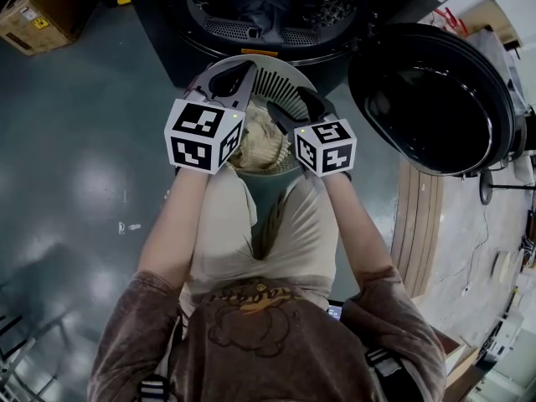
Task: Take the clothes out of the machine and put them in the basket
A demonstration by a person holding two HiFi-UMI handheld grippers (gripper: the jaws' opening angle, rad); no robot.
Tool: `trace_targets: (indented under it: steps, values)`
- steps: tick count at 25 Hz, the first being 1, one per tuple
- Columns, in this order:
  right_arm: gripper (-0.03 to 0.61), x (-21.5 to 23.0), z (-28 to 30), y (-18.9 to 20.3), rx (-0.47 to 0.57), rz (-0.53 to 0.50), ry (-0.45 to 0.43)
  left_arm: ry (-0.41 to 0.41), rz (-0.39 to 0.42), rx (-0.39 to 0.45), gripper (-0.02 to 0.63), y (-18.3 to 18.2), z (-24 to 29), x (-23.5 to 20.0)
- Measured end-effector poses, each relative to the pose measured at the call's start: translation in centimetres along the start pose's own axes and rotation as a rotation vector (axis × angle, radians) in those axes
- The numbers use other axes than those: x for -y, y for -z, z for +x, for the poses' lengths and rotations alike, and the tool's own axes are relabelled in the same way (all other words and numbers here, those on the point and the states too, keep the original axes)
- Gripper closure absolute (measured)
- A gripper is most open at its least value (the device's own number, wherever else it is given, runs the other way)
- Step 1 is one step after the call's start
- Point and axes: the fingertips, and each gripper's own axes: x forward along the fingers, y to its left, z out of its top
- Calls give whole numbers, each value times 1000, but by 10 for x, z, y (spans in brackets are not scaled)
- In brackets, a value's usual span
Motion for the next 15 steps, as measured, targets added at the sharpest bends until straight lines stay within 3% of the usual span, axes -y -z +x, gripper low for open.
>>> trace_targets:
  steps: [8, 15]
  values:
    - [245, 52, 61, -56, 55, 15, 52, 6, -11, 12, 607, -2, -3, -5]
    - [239, 84, 131, -91, 19, -25, 80, 16, -33, 1, 607, 4, 3, -15]
